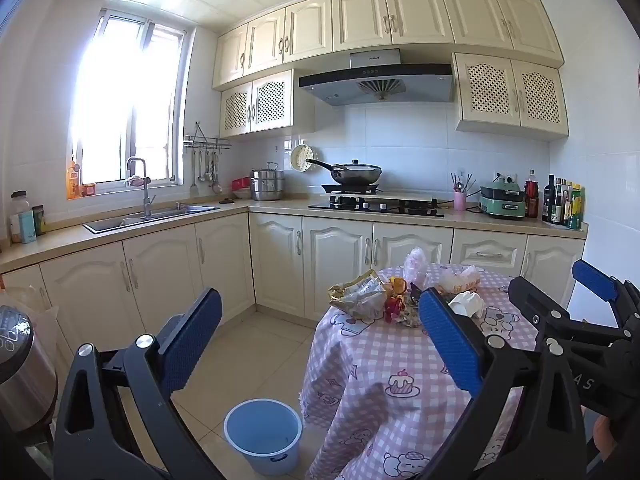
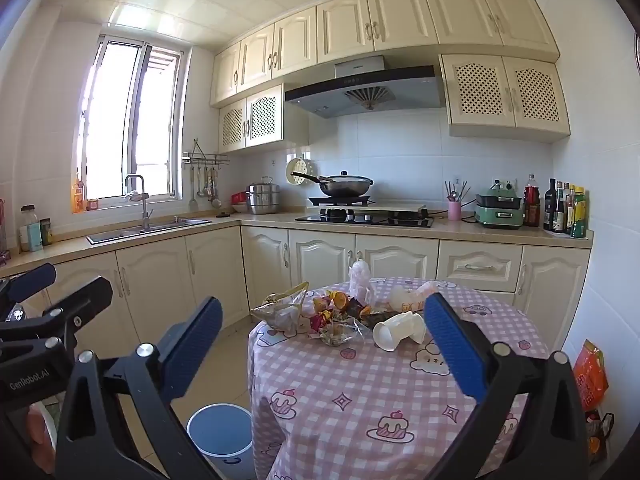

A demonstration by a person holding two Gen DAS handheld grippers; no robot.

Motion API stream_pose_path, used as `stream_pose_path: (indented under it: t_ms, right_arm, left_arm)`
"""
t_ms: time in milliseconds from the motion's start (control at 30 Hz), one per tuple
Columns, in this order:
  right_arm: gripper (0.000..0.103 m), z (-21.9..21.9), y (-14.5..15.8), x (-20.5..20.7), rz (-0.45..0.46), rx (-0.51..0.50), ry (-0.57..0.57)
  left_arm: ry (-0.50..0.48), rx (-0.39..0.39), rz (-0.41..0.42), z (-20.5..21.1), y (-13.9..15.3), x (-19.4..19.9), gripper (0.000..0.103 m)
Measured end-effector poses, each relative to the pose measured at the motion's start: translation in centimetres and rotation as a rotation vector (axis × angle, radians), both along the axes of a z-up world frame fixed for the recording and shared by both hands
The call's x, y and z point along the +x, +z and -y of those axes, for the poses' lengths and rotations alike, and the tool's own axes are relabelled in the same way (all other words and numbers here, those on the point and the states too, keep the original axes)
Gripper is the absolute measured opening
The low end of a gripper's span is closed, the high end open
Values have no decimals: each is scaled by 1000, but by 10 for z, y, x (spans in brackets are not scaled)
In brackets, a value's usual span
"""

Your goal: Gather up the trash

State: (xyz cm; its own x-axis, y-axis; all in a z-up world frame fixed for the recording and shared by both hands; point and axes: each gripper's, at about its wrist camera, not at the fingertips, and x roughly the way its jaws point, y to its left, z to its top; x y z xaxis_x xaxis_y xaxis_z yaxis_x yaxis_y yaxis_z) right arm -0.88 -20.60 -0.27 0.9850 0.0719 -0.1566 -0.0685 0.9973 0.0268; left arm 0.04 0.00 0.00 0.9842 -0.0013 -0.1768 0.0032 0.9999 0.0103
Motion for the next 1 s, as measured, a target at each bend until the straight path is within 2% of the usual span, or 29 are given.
stream_pose_path:
  t_ms: [500,1000]
  right_arm:
    - [99,3,-9,2,1,-1,-2]
    - [99,2,0,1,-2,2,0]
  left_arm:
    - [5,0,1,5,-5,1,95]
    - [4,-1,-2,0,0,0,96]
